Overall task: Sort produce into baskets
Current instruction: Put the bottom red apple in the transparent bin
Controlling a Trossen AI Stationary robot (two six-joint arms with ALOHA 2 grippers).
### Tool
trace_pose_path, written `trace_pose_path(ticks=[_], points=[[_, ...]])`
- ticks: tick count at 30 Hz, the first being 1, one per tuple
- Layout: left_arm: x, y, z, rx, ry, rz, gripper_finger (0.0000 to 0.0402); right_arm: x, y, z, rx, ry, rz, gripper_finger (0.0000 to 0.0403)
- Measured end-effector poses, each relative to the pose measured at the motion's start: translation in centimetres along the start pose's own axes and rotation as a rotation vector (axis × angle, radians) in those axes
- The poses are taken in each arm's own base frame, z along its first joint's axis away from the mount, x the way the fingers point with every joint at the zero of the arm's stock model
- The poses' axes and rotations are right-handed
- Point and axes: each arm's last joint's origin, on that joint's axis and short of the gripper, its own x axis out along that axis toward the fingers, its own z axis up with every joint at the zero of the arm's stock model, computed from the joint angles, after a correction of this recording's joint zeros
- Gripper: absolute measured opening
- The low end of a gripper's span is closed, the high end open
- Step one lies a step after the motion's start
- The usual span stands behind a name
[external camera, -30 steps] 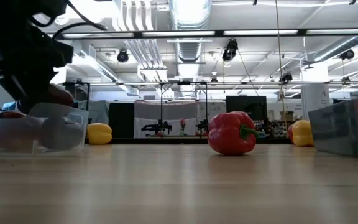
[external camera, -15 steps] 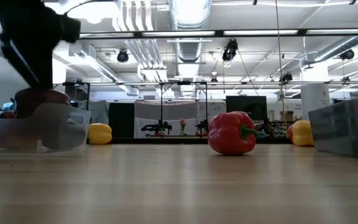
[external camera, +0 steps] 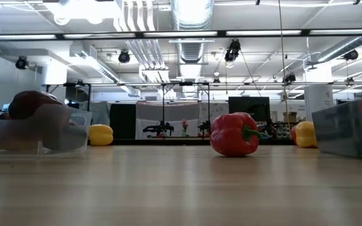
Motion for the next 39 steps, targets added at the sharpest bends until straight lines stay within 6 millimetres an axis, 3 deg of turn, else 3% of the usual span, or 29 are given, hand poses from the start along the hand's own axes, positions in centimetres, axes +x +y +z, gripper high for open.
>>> trace_pose_path(ticks=[4, 7, 13, 19, 30, 35, 39], points=[[1.5, -1.0, -3.1, 0.048, 0.142, 0.101, 0.0373, 0.2, 0.0, -0.2, -0.020, 0.002, -0.005, 0.0400], [2.9, -1.9, -4.2, -0.012, 0.270, 0.166, 0.0376, 0.5, -0.1, -0.1, -0.020, 0.001, -0.016, 0.0400], [5.5, -3.3, -5.4, 0.039, 0.372, 0.257, 0.0388, 0.7, -0.2, 0.4, -0.008, -0.046, -0.028, 0.0400], [7.4, -4.4, -6.2, 0.071, 0.421, 0.225, 0.0389, 0.7, -0.2, 0.3, 0.040, -0.046, -0.028, 0.0400], [10.5, -4.5, -7.2, 0.124, 0.432, 0.336, 0.0372, 0.9, -0.4, 0.2, 0.063, -0.045, -0.037, 0.0400], [10.3, -4.4, -7.1, 0.163, 0.430, 0.331, 0.0322, 0.9, -0.4, 0.2, 0.070, -0.041, -0.036, 0.0400], [7.6, -3.9, -5.4, 0.161, 0.354, 0.339, 0.0307, 0.9, -0.4, 0.1, 0.083, -0.039, -0.035, 0.0400]])
